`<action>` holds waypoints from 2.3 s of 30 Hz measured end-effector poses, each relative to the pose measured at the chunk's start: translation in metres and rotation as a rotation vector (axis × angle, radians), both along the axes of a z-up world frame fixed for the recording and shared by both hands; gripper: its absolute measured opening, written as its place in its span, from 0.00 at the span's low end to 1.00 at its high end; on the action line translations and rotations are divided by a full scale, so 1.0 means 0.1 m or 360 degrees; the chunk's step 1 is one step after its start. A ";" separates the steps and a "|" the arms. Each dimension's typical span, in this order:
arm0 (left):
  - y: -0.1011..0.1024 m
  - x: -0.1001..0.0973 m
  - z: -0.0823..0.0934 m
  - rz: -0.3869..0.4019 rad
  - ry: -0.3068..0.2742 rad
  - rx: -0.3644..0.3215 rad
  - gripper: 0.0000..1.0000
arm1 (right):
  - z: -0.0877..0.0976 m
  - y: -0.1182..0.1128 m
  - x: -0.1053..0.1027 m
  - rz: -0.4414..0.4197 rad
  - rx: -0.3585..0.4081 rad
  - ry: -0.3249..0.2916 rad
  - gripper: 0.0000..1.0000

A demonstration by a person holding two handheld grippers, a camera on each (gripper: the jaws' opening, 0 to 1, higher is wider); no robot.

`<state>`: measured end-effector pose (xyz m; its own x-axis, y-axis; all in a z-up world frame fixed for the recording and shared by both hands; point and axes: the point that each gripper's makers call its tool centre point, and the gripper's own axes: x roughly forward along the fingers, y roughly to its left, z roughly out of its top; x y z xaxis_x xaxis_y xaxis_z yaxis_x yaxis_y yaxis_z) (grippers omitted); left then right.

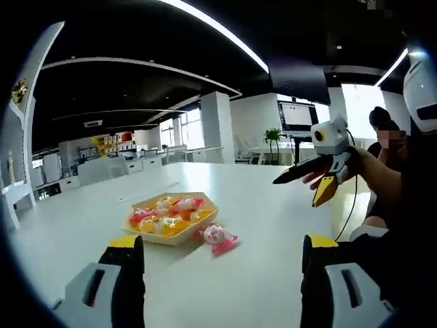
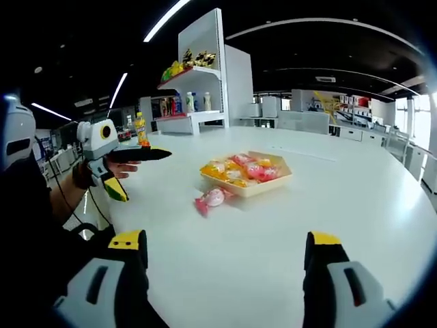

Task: Pick up the marshmallows scattered on the table and place them into the bowl on the table

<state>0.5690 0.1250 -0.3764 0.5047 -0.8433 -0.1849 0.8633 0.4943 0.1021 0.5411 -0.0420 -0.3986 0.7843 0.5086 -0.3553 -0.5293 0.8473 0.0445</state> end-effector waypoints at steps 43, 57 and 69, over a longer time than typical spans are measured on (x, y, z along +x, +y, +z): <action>0.16 -0.21 -0.14 -0.0021 0.0009 0.0196 0.95 | 0.06 0.04 -0.06 0.0001 -0.0002 -0.0014 0.91; 0.16 -0.23 -0.20 -0.0035 0.0021 0.0233 0.95 | 0.03 0.02 -0.03 -0.0002 -0.0014 -0.0001 0.91; 0.17 -0.28 -0.18 -0.0043 0.0013 0.0234 0.95 | 0.01 0.21 0.04 0.0058 -0.0010 0.0014 0.91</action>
